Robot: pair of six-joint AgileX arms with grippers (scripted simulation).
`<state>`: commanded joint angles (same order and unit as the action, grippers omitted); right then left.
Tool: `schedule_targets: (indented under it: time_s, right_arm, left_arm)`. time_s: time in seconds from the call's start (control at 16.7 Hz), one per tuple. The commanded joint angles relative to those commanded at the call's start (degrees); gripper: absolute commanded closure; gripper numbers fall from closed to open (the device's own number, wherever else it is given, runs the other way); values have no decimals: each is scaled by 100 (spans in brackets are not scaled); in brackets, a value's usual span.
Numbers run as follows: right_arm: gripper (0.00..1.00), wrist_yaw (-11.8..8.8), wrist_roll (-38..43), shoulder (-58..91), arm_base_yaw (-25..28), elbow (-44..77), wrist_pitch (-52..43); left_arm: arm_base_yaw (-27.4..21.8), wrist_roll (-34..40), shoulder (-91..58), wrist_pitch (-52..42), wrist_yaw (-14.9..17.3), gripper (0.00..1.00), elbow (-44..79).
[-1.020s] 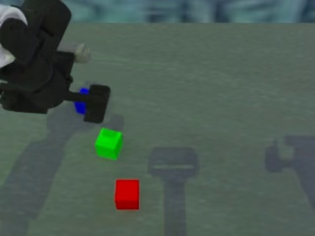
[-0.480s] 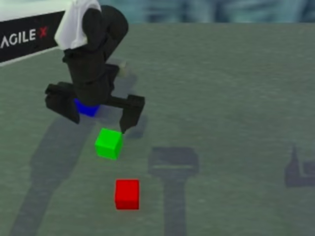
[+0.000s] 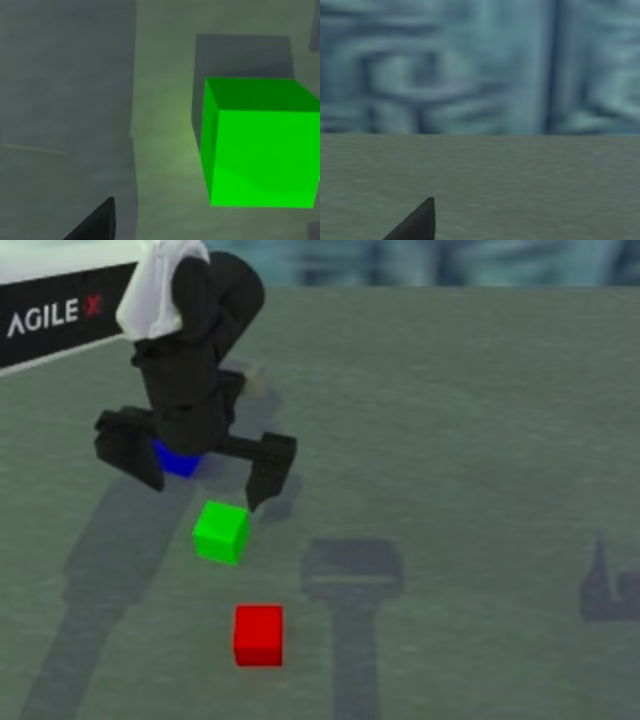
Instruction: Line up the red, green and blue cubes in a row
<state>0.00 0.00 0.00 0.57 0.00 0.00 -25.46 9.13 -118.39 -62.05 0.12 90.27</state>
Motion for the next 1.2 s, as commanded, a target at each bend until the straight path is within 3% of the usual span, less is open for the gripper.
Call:
schedule_targets:
  time_s: [0.48,0.78,1.2]
  right_arm:
    - [0,0,0,0,0,0,0]
    - [0,0,0,0,0,0,0]
    - [0,0,0,0,0,0,0]
  left_arm:
    - [-9,-15,-554,1411,4,0,-824]
    - [-9,-15,-622,1561,4,0,-920]
    - [-9,-15,-622,1561,4,53,-920]
